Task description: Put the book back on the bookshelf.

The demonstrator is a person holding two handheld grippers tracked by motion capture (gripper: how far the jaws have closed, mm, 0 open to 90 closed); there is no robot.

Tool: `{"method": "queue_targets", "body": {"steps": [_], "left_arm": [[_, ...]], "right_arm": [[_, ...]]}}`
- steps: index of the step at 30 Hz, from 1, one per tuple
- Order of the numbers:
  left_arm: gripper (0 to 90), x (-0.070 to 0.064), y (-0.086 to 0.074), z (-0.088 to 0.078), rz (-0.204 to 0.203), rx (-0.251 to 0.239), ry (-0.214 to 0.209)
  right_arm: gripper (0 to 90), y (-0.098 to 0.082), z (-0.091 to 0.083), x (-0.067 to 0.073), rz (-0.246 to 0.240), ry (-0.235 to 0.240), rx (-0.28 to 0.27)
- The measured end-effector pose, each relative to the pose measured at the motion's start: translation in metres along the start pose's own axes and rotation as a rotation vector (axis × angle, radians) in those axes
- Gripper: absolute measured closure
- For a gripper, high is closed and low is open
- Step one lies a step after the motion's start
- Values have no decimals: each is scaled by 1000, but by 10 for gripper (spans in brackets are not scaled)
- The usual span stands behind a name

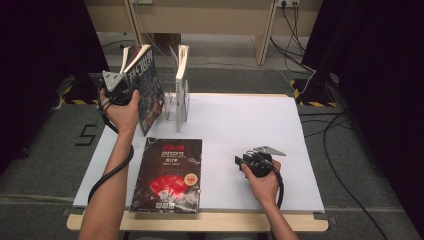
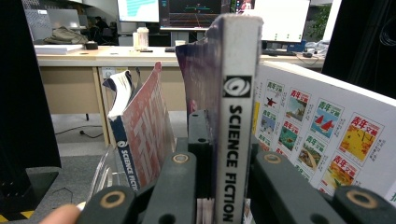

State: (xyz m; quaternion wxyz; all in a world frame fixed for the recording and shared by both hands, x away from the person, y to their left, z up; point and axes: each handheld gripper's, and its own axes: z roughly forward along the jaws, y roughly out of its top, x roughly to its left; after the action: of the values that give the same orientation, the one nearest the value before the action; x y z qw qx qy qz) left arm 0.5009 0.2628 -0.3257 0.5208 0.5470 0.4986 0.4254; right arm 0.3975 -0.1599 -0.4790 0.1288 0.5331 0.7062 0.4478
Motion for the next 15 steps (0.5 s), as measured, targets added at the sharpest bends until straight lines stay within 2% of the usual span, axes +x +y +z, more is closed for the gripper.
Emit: {"method": "queue_targets", "body": {"steps": [15], "left_arm": [[822,0,3,6,-5,-4,5]], "right_arm": [[595,0,0,0,0,1,-3]]}}
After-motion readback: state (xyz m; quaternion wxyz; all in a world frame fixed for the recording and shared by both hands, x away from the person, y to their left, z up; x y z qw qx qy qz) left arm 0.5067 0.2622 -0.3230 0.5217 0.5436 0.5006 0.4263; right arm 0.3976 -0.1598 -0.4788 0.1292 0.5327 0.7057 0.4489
